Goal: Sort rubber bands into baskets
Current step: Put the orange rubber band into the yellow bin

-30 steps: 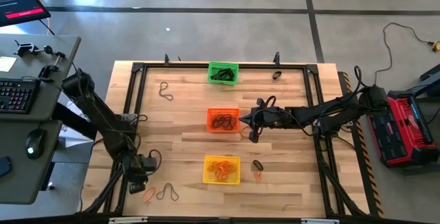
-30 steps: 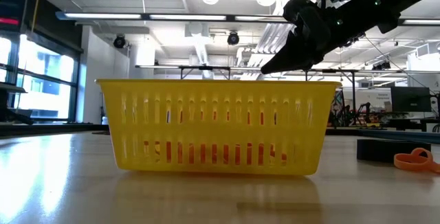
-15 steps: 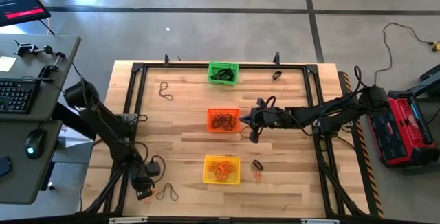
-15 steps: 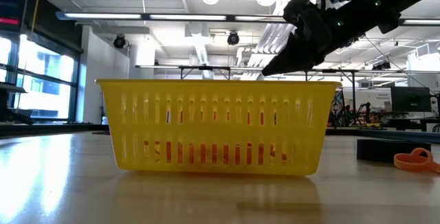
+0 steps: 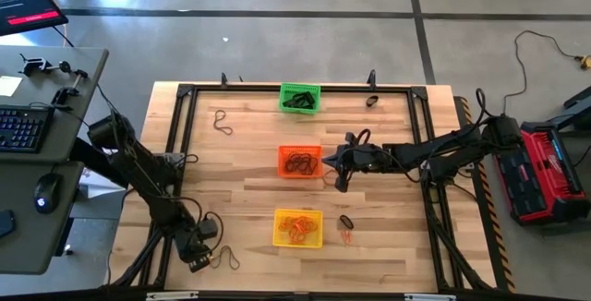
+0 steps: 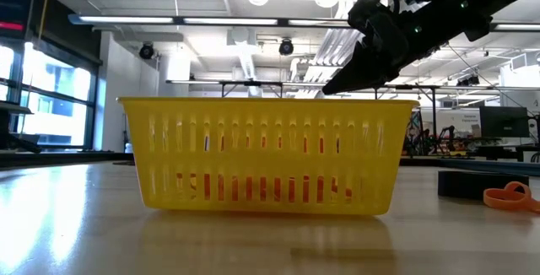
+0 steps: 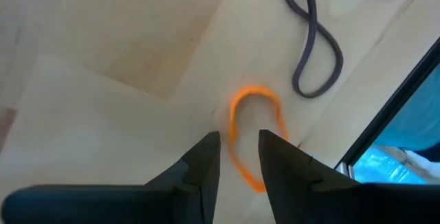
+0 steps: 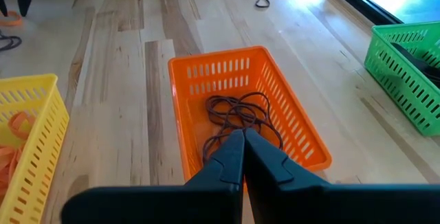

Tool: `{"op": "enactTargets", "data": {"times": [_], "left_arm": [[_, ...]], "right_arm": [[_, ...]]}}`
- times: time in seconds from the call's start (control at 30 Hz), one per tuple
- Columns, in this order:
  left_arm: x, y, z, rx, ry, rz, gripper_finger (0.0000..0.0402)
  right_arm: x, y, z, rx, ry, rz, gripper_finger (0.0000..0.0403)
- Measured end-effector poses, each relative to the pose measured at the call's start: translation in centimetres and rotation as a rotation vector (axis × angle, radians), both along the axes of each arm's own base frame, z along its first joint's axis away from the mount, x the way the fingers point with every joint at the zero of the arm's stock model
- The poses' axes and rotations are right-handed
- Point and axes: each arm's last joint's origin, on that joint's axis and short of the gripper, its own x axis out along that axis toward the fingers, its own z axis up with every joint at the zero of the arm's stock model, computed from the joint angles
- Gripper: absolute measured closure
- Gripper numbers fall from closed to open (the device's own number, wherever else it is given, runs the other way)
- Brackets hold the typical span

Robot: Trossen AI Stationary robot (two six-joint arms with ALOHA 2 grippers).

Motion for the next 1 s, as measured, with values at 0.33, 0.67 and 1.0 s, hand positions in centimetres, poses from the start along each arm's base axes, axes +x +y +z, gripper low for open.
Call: {"op": "enactTargets", "data": {"times": [0.33, 0.67, 1.0], "left_arm": [[0.1, 0.0, -0.2, 0.048, -0.023, -0.060, 0.0396], [1.8, 0.4, 2.5, 0.156, 0.004, -0.161, 0.0401], [3.9, 4.4, 6.0, 0.189, -0.134, -0.168, 0.0401]], "right_arm": [[0.4, 0.0, -1.7, -0.003, 0.069, -0.001, 0.0403], [1.4, 0.1, -3.7, 0.008, 0.097, -0.009, 0.0403], [1.5, 0.9, -3.5, -0.025, 0.085, 0.109, 0.0403]]}}
